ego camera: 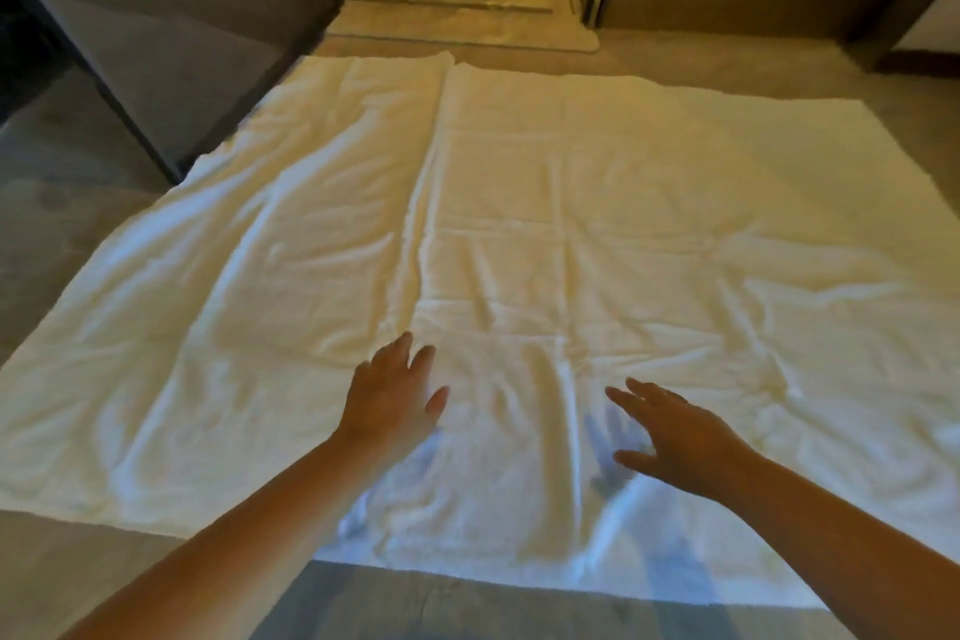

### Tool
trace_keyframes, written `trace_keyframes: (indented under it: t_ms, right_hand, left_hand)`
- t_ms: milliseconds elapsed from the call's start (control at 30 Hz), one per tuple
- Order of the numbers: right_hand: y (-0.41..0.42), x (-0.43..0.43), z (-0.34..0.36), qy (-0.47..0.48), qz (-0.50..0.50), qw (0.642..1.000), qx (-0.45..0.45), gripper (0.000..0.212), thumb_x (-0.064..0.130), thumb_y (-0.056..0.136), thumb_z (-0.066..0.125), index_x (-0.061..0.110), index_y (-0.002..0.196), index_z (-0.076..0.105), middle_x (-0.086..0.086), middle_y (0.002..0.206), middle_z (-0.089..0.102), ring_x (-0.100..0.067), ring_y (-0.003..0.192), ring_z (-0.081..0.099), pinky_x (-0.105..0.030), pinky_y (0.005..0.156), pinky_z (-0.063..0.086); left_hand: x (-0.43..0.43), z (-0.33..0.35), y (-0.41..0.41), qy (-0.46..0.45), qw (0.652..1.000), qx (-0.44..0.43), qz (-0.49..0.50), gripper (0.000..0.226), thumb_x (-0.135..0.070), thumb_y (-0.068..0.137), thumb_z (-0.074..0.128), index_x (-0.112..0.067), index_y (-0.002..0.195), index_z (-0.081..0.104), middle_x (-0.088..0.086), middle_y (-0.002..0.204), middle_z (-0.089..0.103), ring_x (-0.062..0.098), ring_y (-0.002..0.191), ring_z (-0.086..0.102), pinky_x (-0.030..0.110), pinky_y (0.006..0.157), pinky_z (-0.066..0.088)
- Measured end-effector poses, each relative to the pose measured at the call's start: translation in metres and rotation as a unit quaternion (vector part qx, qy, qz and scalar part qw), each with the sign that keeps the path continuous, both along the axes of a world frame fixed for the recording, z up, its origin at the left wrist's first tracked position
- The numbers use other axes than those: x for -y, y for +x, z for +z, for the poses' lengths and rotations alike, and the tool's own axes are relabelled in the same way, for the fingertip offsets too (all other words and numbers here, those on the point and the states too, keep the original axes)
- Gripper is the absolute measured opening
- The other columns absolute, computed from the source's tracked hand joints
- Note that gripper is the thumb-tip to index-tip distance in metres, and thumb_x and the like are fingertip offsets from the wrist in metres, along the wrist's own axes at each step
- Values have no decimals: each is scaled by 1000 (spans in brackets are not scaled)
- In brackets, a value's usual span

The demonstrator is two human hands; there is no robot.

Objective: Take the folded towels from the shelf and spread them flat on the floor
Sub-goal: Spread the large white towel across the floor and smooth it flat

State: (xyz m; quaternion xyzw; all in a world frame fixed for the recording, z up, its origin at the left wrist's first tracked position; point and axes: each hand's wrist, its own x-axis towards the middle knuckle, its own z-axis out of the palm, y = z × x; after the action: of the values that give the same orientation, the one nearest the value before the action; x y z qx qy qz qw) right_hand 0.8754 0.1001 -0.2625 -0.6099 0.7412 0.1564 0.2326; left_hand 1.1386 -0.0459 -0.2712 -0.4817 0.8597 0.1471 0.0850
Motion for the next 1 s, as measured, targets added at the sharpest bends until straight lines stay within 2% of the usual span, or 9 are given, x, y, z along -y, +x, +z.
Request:
trace_keyframes:
  t_ms: [167, 333, 433, 600, 733, 1000]
  right_hand:
    - [-123, -60, 40, -5, -2, 999, -46, 68, 52, 92, 37, 30, 147, 3, 3, 158, 9, -14, 143, 17, -29, 111, 28]
    - [-233, -105, 55, -33, -15, 999, -38, 66, 50, 93, 36, 28, 147, 5, 2, 157, 12, -14, 142, 21, -29, 110, 30]
    - [-291, -125, 57, -46, -27, 998, -21, 67, 50, 93, 37, 28, 147, 4, 1, 157, 11, -15, 143, 18, -32, 112, 28]
    - [-375, -164, 53, 1, -30, 1000, 2, 66, 51, 93, 36, 29, 147, 4, 1, 158, 7, -17, 144, 14, -35, 113, 29]
    - [-419, -181, 50, 5, -39, 999, 14, 66, 50, 94, 36, 28, 147, 3, 2, 158, 6, -18, 144, 13, -36, 113, 28]
    - [-428, -163, 75, 0, -105, 993, 53, 64, 45, 95, 37, 25, 147, 6, 0, 158, 8, -17, 144, 15, -34, 113, 28]
  left_hand:
    - [-37, 47, -113, -20, 997, 1, -68, 51, -40, 96, 36, -15, 139, 29, 8, 145, 32, 27, 127, 39, 39, 100, 36]
    - [-92, 76, -232, -24, 994, 31, -101, 46, -38, 96, 36, -14, 135, 33, 9, 136, 39, 29, 120, 44, 41, 95, 40]
    - [-120, 86, -303, -26, 995, 37, -87, 46, -38, 96, 36, -13, 135, 35, 8, 136, 40, 28, 119, 44, 41, 94, 40]
    - [-161, 90, -407, -14, 1000, 6, 2, 45, -37, 96, 37, -13, 134, 37, 9, 136, 42, 28, 118, 46, 38, 93, 40]
    - [-186, 79, -460, 11, 1000, -5, 23, 45, -36, 96, 38, -13, 135, 36, 9, 136, 42, 28, 119, 46, 39, 93, 40]
    - [-139, 85, -504, -60, 992, 59, -91, 41, -36, 96, 35, -12, 129, 39, 10, 129, 45, 28, 112, 48, 37, 84, 40]
